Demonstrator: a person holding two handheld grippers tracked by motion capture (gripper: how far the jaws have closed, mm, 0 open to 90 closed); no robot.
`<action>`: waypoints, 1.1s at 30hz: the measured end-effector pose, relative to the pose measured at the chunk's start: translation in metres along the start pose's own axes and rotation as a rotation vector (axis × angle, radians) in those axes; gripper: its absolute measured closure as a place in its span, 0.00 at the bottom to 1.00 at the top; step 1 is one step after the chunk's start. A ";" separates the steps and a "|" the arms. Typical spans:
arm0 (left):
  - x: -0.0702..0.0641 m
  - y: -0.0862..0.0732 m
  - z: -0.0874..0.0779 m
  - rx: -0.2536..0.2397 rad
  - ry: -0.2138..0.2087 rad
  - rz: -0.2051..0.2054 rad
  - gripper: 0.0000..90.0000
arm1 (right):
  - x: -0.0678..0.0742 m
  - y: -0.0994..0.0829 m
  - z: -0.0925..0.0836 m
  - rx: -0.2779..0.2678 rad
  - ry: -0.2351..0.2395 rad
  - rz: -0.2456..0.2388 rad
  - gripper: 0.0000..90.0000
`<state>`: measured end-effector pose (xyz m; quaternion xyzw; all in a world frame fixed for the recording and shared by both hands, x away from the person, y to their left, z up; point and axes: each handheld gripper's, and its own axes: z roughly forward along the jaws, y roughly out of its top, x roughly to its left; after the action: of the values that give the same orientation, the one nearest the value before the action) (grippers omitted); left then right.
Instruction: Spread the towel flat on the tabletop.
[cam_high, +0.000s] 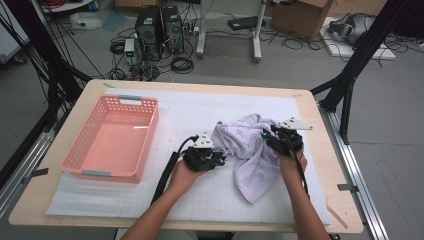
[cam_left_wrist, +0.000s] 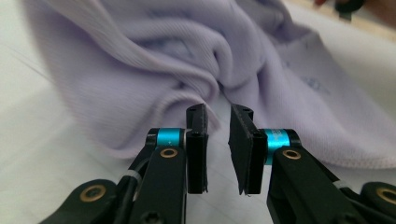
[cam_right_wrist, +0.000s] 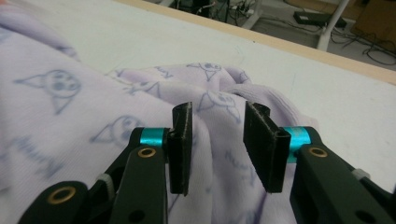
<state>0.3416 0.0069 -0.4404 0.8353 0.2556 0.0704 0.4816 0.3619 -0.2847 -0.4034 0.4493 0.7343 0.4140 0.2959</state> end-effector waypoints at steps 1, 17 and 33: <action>-0.002 0.001 0.004 0.000 -0.002 0.003 0.83 | 0.000 -0.002 -0.006 -0.007 0.005 -0.002 0.68; -0.031 0.026 0.066 0.099 0.069 0.068 0.69 | -0.011 -0.029 -0.043 -0.034 0.047 0.053 0.64; -0.042 -0.024 -0.026 0.020 -0.008 -0.097 0.97 | -0.015 -0.054 -0.061 0.031 0.025 0.124 0.64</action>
<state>0.2881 0.0155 -0.4413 0.8271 0.2947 0.0408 0.4769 0.2961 -0.3329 -0.4206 0.4931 0.7152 0.4255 0.2534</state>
